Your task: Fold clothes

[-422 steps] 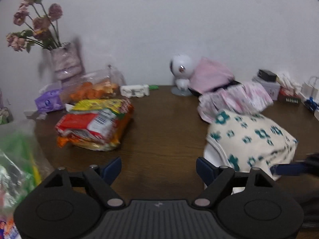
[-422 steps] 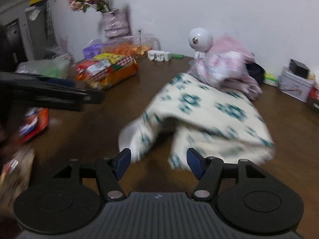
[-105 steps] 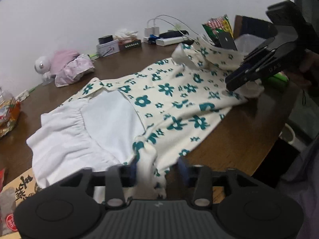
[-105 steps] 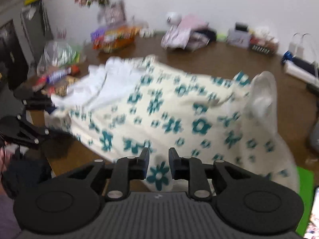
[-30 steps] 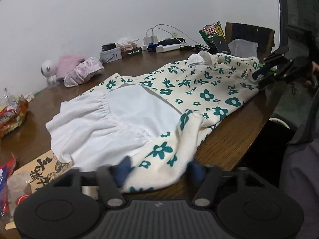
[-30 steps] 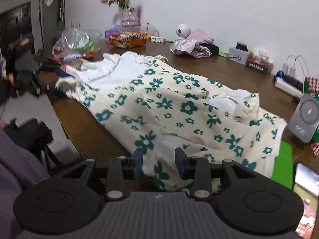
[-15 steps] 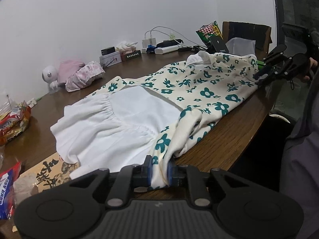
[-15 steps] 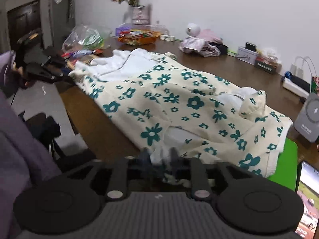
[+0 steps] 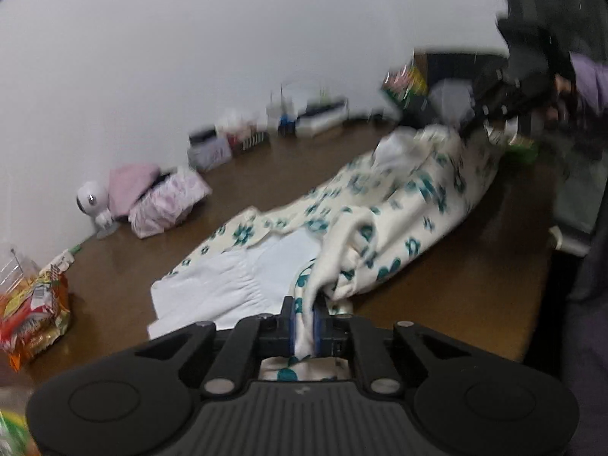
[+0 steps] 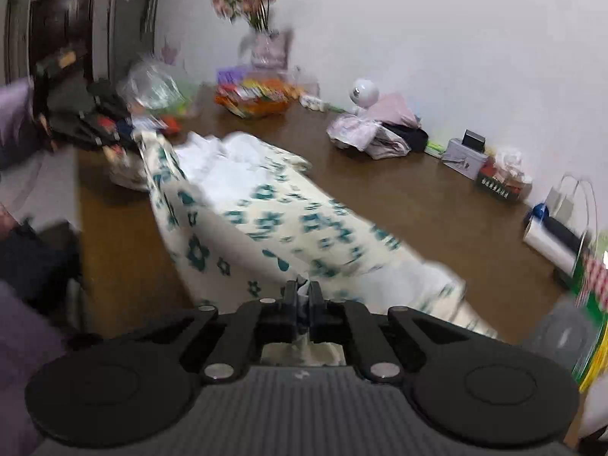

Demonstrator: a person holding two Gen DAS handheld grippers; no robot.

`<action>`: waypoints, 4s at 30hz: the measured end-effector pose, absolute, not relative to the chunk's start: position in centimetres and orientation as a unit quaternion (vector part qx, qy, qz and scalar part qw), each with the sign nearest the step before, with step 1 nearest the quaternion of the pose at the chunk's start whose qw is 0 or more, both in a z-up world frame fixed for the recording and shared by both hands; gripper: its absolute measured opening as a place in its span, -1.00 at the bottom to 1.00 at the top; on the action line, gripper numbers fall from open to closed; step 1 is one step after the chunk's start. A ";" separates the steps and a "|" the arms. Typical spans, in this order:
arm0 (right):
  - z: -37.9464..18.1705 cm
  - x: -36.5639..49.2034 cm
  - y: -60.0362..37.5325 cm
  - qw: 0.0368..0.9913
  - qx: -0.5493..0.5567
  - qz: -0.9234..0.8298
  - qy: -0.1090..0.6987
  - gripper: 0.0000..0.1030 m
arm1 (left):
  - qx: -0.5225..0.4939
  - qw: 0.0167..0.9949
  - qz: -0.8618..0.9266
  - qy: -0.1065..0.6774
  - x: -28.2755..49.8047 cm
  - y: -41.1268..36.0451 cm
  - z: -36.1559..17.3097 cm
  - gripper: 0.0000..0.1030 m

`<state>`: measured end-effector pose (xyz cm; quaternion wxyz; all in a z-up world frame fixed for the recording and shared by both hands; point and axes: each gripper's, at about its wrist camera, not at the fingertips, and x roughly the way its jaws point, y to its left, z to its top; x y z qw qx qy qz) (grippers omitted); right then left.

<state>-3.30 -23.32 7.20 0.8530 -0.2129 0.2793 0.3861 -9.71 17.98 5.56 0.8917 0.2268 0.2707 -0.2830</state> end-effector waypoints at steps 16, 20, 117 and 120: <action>4.3 -4.2 -19.9 0.825 -0.247 0.426 0.278 -0.23 | 0.185 0.883 -0.244 0.354 -9.5 18.6 2.3 0.07; 1.8 -2.4 -18.4 0.821 -0.219 0.429 0.309 -0.77 | 0.245 0.873 -0.255 0.337 -9.7 18.6 2.7 -0.88; 1.6 -2.9 -9.9 0.679 -0.503 0.500 0.189 -0.88 | 0.259 0.832 -0.365 0.329 -8.8 10.8 3.3 -0.86; 4.7 -1.7 -10.2 0.690 -0.440 0.532 0.214 -0.70 | 0.248 0.835 -0.356 0.339 -9.0 11.1 3.4 -0.84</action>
